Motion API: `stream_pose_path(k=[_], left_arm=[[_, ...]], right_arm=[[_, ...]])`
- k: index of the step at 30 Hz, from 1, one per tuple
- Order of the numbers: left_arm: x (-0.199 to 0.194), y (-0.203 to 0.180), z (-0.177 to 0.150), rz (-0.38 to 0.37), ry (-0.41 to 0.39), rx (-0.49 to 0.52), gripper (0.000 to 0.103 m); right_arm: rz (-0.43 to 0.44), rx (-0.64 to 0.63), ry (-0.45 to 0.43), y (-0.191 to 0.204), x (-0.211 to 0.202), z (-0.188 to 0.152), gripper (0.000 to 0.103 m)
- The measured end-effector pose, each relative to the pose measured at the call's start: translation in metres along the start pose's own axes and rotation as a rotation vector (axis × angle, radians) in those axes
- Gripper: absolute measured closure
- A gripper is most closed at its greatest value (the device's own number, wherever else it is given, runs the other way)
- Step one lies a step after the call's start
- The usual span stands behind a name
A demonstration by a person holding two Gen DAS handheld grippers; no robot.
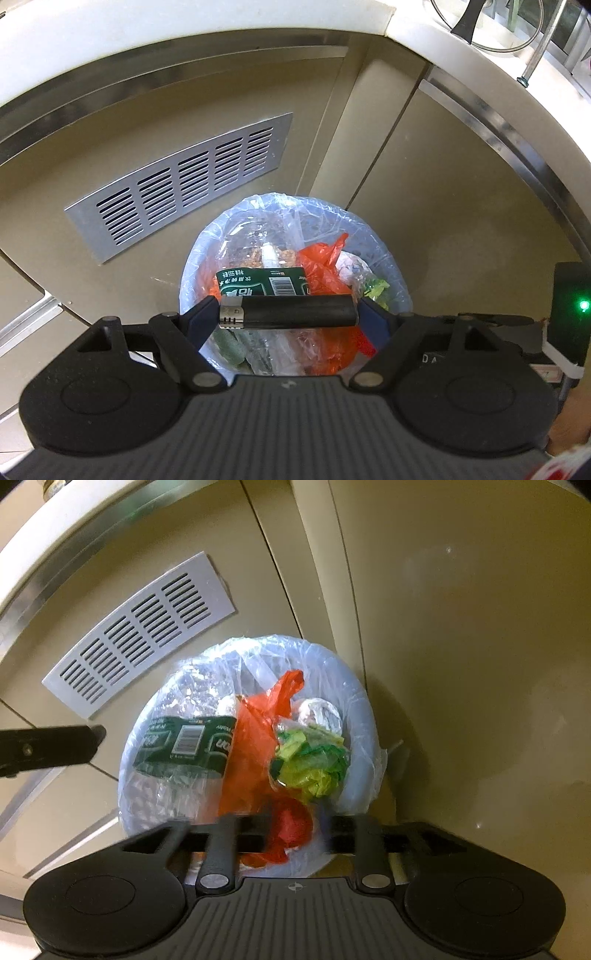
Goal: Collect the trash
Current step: 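Open both tools to drop the cup and lighter into the wastebasket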
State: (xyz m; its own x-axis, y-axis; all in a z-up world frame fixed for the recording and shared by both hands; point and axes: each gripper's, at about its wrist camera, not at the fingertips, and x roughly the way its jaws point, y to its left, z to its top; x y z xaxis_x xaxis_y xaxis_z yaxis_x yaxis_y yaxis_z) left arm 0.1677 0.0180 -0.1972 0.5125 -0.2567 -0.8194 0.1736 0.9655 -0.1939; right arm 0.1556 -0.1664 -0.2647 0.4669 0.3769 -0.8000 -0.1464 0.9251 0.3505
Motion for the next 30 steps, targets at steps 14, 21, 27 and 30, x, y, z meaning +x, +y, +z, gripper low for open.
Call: stream_pose_path(k=[14,21,27,30], left_arm=[[0.022,-0.011,0.002,-0.028,0.023,0.069,0.023],[0.049,-0.021,0.01,-0.027,0.023,0.138,0.023],[0.067,-0.029,0.022,-0.032,0.004,0.18,0.023],[0.073,-0.033,0.031,-0.033,-0.016,0.187,0.023]], right_arm=[[-0.06,0.032,-0.074,-0.013,-0.02,0.009,0.062],[-0.084,0.057,-0.077,-0.025,-0.019,0.014,0.062],[-0.098,0.075,-0.1,-0.028,-0.012,0.023,0.062],[-0.111,0.084,-0.113,-0.028,-0.008,0.03,0.062]])
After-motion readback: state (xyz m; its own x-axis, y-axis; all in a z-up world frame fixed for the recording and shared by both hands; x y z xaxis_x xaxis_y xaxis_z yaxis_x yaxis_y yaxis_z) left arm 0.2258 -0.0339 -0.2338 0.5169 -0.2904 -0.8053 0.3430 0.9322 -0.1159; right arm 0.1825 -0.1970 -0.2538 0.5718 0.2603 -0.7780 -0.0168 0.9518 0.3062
